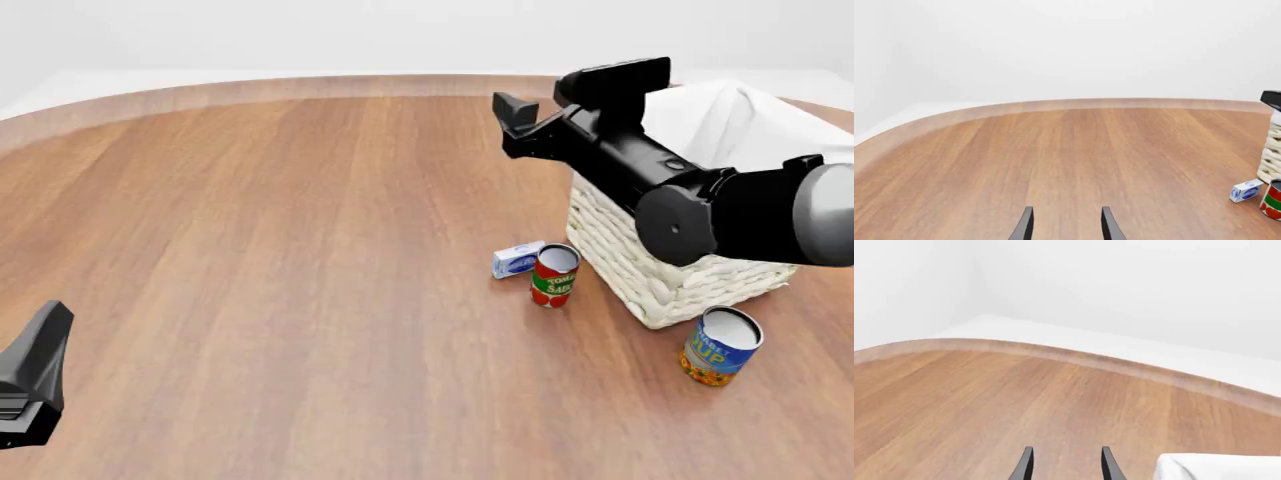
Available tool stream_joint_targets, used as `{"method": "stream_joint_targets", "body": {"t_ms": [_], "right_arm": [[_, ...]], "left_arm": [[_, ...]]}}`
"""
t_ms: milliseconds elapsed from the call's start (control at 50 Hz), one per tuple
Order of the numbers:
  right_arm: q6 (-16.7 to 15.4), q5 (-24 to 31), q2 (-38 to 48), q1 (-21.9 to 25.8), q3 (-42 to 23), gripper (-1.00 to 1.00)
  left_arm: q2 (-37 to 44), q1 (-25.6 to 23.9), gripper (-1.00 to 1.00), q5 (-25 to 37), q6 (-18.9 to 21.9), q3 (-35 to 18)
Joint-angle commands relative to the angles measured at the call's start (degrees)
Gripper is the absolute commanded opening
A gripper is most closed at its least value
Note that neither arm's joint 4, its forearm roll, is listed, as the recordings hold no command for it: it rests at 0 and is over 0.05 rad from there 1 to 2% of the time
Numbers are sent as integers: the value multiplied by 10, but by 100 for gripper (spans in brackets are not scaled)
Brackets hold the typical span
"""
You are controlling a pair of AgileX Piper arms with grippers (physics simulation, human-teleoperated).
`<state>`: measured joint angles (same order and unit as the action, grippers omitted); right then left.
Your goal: Pick up the ketchup, and put it in the basket.
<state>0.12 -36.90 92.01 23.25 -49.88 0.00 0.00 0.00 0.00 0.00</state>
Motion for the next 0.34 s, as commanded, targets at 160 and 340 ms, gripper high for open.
{"method": "stream_joint_targets", "body": {"t_ms": [160, 340], "right_arm": [[-32, 11, 28, 119, -12, 100], [-42, 22, 40, 207, -8, 100]], "left_arm": [[0, 0, 100, 0, 0, 0], [0, 0, 100, 0, 0, 0]]}}
